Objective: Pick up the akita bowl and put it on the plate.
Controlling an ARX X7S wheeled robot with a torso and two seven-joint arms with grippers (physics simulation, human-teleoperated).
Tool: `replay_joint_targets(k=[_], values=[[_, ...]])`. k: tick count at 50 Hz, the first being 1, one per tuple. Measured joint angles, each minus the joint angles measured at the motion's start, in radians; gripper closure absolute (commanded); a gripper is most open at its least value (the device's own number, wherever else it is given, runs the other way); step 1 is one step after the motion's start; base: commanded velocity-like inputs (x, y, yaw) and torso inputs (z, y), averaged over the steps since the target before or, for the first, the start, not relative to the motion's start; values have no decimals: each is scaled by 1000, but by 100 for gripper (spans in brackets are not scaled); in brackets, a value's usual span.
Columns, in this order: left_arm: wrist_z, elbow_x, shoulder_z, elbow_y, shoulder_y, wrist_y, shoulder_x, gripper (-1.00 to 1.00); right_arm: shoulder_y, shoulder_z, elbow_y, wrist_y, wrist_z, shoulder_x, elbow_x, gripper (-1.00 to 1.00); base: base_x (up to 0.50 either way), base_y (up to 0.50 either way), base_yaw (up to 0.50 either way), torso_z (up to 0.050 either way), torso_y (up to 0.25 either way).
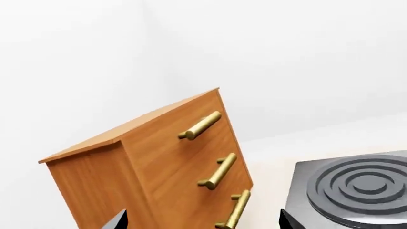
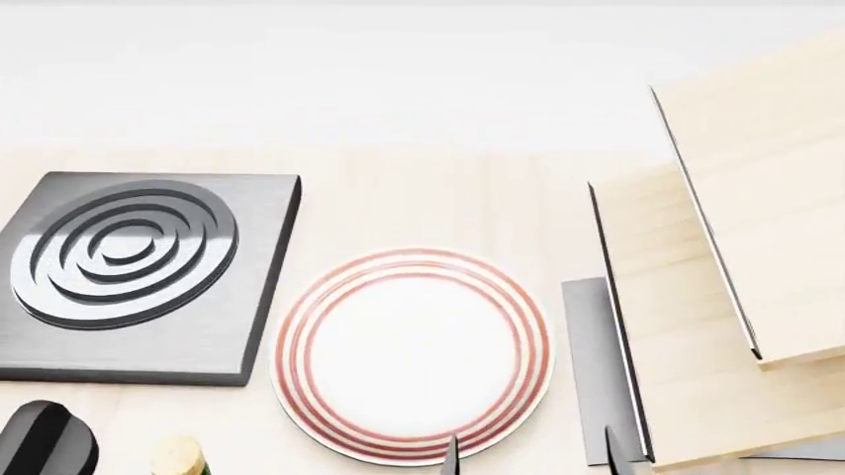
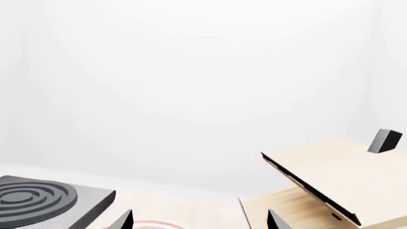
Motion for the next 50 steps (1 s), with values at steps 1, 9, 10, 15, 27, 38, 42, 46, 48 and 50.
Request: replay_joint_targets(k=[1,9,10,15,27,38,42,46,48,50], values=[[2,-7,-2,-2,0,-5,1,-100,1,-1,1,0,1,0,0,-100,0,0,0,0,0],[19,-84,-25,-23,-4,-55,8,-100,4,-4,7,0,5,1,0,-100,0,0,0,0,0],[22,-93,-29,-25,-4,-61,9,-100,4,-5,8,0,5,2,0,-100,0,0,0,0,0],[32,-134,-44,-37,-1,-85,16,-100,6,-8,13,1,8,2,-1,-100,0,0,0,0,0],[49,-218,-61,-58,-3,-141,21,-100,11,-15,22,2,12,3,-1,-100,0,0,0,0,0],[66,-288,-93,-78,-3,-166,37,-100,15,-21,31,2,15,4,-1,-100,0,0,0,0,0],[68,-314,-97,-90,-7,-180,42,-100,17,-23,36,2,16,4,0,-100,0,0,0,0,0],[70,-337,-104,-102,-10,-190,47,-100,19,-24,39,2,17,4,0,-100,0,0,0,0,0],[69,-348,-110,-107,-11,-196,50,-100,20,-25,41,2,18,4,1,-100,0,0,0,0,0],[69,-360,-117,-112,-12,-200,52,-100,21,-26,42,2,18,5,1,-100,0,0,0,0,0]])
